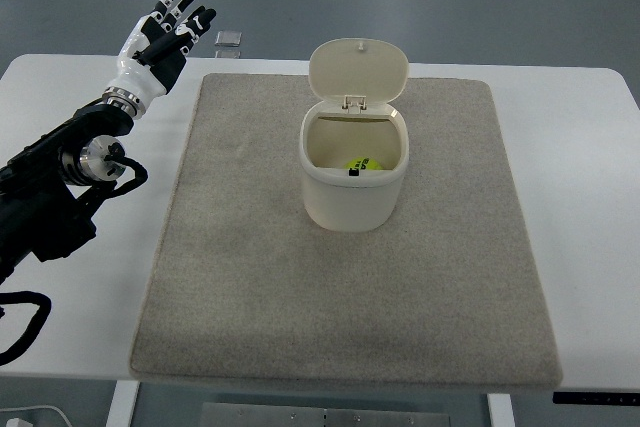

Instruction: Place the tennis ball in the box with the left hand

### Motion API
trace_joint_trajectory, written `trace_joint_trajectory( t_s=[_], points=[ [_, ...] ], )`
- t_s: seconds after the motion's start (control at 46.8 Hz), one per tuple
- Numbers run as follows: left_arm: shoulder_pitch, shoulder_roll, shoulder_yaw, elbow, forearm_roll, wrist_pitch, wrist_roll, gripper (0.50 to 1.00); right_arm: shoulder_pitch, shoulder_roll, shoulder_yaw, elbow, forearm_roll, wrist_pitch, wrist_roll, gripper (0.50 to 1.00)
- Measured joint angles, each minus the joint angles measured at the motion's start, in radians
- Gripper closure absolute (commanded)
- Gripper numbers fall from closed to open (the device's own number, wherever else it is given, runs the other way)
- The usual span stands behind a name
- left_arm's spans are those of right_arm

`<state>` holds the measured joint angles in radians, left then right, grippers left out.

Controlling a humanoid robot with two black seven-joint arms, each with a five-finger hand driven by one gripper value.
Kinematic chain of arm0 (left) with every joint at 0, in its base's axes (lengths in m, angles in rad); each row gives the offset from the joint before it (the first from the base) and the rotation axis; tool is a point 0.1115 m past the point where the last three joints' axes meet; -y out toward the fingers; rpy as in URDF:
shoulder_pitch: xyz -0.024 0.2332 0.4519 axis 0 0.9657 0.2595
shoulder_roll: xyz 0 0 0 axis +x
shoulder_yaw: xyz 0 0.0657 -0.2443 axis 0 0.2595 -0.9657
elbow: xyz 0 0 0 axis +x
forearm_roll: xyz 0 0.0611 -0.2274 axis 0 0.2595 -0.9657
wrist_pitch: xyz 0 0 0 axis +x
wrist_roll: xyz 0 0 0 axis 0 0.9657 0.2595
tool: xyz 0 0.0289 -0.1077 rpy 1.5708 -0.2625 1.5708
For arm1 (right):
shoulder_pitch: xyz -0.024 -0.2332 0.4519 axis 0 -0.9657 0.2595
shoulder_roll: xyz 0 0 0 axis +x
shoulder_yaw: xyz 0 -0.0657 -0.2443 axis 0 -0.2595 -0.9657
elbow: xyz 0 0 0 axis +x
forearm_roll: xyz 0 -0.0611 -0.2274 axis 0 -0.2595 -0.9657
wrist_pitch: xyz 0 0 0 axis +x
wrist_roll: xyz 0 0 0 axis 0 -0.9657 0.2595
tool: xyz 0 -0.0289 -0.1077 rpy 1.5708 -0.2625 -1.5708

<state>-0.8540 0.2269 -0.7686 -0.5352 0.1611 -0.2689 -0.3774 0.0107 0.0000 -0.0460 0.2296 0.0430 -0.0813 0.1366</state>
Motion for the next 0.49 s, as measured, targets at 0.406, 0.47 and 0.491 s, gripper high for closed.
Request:
trace_joint_trajectory(
  t_s=[0.406,0.47,0.491],
  points=[
    [0.001,0.000,0.002,0.000,0.002,-0.023,0.000,0.514,0.000,0.000,0.000,0.000,0.000,0.000,0.000,0.562],
    [0.000,0.001,0.002,0.000,0.001,-0.023,0.000,0.514,0.000,0.000,0.000,0.000,0.000,0.000,0.000,0.562],
    [0.000,0.001,0.002,0.000,0.002,-0.023,0.000,0.514,0.000,0.000,0.000,0.000,0.000,0.000,0.000,0.562]
  ],
)
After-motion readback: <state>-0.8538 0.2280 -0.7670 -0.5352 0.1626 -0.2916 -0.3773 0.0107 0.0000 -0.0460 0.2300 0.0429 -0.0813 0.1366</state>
